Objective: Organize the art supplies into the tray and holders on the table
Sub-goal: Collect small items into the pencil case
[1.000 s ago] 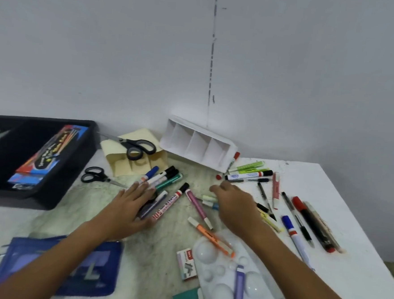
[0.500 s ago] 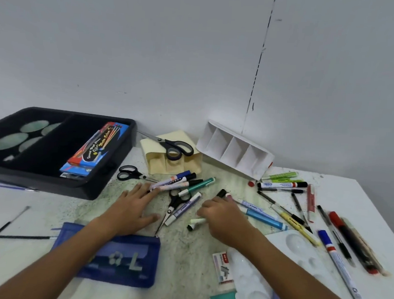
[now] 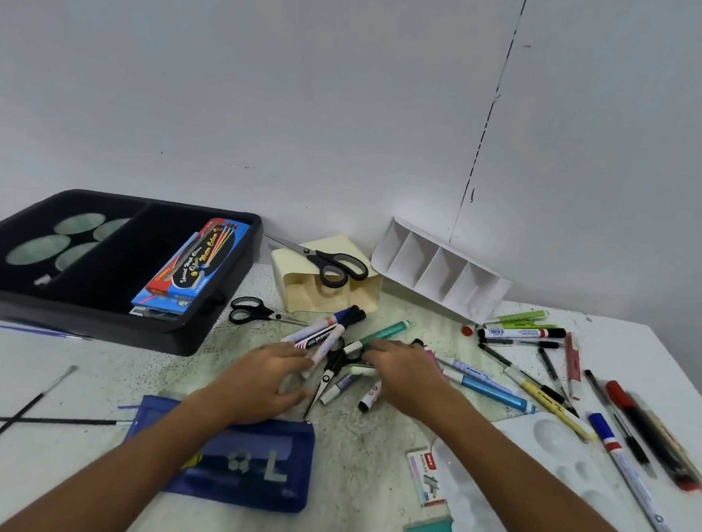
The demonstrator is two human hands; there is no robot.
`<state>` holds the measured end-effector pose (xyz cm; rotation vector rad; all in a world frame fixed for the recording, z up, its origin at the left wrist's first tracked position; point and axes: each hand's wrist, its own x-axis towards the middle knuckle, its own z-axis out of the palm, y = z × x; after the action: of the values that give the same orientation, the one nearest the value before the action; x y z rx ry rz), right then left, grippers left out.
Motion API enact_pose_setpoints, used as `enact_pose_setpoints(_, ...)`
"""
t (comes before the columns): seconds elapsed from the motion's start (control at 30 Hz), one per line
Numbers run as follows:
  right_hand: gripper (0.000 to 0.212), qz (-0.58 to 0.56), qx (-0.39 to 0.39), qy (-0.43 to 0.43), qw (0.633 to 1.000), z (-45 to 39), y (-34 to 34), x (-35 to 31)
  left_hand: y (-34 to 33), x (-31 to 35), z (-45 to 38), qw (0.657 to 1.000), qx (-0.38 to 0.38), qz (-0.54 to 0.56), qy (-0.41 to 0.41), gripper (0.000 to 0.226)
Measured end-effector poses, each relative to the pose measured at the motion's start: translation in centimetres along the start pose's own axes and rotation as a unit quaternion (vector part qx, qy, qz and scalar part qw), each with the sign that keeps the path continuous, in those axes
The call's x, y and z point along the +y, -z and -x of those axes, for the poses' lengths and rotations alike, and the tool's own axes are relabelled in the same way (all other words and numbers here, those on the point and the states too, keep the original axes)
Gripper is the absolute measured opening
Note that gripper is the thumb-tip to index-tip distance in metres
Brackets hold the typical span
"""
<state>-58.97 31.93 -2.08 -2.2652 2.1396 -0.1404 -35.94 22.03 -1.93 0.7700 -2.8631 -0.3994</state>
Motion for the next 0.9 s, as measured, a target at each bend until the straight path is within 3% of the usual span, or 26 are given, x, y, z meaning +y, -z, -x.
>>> enact_pose_setpoints(0.1,0.030,0.024,0.030,-0.036,0.999,0.0,0.5,-0.4,0.5,-0.3,0.6,1.000,0.005,0.008,0.010,0.044)
enact_pose_setpoints(0.23,0.039,-0.029,0.059,-0.064,0.996,-0.1,1.8,-2.1,2.0,-1.9,2.7,0.997,-0.026,0.049,0.054,0.040)
enact_pose_setpoints(0.37,0.019,-0.220,-0.029,-0.004,0.975,-0.8,2.2,-6.3,4.1,-4.7,6.3,0.985,-0.095,0.067,0.128,0.024)
enact_pose_setpoints(0.47,0.019,-0.349,-0.134,-0.011,0.928,-1.8,2.3,-9.8,4.7,-6.3,8.3,0.974,-0.122,0.055,0.183,0.035)
enact_pose_setpoints(0.57,0.037,-0.324,-0.204,-0.025,0.924,-2.8,2.6,-11.9,4.9,-7.0,9.9,0.963,-0.120,0.098,0.220,0.045)
enact_pose_setpoints(0.73,0.039,-0.296,-0.247,-0.051,0.921,-3.1,3.2,-13.4,5.5,-6.8,10.9,0.952,-0.118,0.151,0.237,0.051)
enact_pose_setpoints(0.9,0.037,-0.188,-0.261,-0.127,0.938,-3.0,2.9,-14.3,5.7,-6.8,10.9,0.936,-0.096,0.203,0.271,0.056)
